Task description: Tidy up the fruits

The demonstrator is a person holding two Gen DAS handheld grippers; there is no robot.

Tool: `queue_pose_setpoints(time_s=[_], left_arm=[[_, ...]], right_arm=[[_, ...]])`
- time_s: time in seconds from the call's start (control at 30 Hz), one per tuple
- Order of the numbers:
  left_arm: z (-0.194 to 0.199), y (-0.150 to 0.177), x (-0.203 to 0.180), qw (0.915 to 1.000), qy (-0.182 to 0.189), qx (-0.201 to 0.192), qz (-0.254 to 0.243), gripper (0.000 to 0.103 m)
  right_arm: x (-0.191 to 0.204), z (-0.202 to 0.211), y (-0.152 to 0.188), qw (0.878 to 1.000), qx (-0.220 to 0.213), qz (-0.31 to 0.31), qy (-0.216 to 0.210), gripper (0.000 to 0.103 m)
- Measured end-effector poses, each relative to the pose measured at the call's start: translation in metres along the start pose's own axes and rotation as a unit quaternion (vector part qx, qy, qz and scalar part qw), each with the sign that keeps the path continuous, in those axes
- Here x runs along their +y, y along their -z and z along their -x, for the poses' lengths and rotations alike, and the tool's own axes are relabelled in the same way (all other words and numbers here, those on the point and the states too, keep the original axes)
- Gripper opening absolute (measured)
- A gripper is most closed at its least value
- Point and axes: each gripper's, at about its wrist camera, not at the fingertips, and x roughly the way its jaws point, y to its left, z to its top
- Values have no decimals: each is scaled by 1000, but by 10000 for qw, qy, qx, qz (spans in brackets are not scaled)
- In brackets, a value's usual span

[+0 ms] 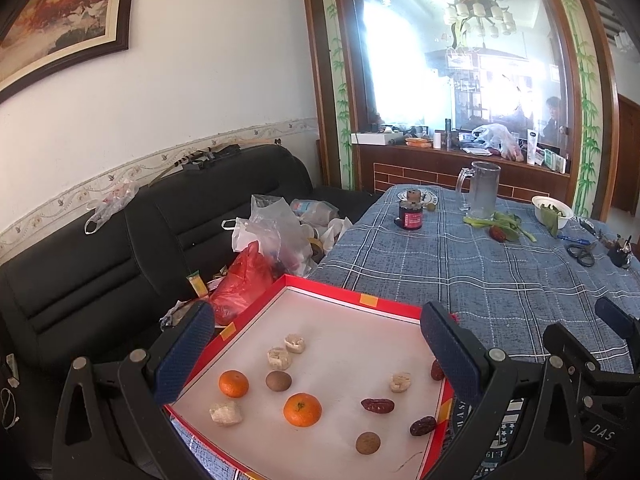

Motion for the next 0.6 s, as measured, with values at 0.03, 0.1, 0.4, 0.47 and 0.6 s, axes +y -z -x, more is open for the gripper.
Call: queue_pose_setpoints(time_s=[0.03,0.1,0.4,0.47,0.6], left_arm=[[0,0,1,10000,13,-6,15,103],[-1,1,3,10000,17,-21,23,103],[-6,5,13,10000,-3,3,88,103],[-8,6,18,9999,-9,12,102,103],[-10,7,26,9999,-14,17,154,103]], right_arm=[[1,-1,0,10000,3,33,40,103],[3,-1,1,10000,2,50,67,103],[18,-10,2,9998,109,160,74,103],[23,-13,3,9997,146,215,44,103],[35,-18,5,9991,208,370,28,103]])
